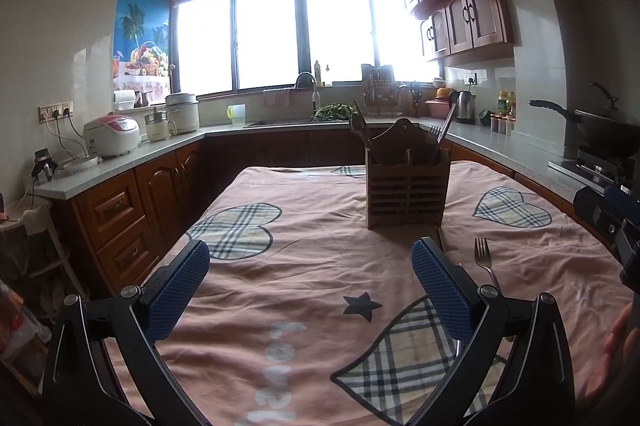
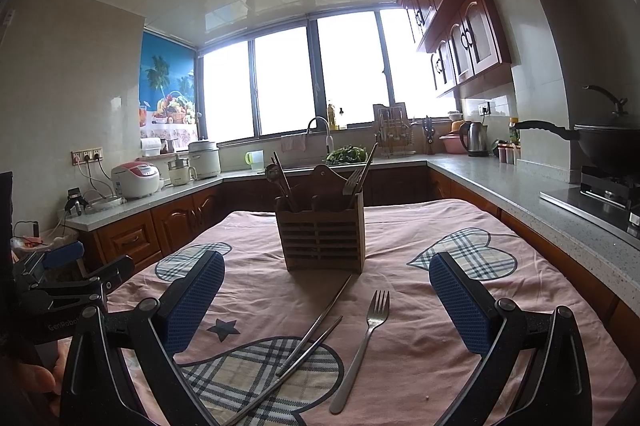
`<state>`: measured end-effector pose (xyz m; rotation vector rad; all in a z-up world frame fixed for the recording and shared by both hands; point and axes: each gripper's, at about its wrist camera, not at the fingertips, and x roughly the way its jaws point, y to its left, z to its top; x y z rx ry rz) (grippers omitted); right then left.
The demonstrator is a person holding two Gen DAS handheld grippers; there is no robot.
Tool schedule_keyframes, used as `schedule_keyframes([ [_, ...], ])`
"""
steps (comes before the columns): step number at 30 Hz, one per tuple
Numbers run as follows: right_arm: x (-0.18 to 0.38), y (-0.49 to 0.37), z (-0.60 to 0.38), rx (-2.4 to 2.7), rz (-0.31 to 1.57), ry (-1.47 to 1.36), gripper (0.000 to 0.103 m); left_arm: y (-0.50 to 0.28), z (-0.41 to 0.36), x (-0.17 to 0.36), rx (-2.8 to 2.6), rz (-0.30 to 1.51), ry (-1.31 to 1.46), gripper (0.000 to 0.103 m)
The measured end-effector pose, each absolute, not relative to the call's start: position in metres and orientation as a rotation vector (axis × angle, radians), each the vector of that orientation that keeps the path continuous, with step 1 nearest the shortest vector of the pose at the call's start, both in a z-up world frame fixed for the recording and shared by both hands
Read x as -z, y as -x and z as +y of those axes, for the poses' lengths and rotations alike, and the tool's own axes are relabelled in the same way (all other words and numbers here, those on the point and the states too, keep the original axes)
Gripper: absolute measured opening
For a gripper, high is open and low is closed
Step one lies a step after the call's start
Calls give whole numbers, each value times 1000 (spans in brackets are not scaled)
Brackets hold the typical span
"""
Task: Organize utensils
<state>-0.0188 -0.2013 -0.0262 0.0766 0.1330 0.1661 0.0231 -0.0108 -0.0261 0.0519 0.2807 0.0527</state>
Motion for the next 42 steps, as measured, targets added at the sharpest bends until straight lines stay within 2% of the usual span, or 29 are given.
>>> schedule_keyframes([
  [42,29,16,-199,-171,150,-82,103,-26,-12,27,-41,288,-50,103],
])
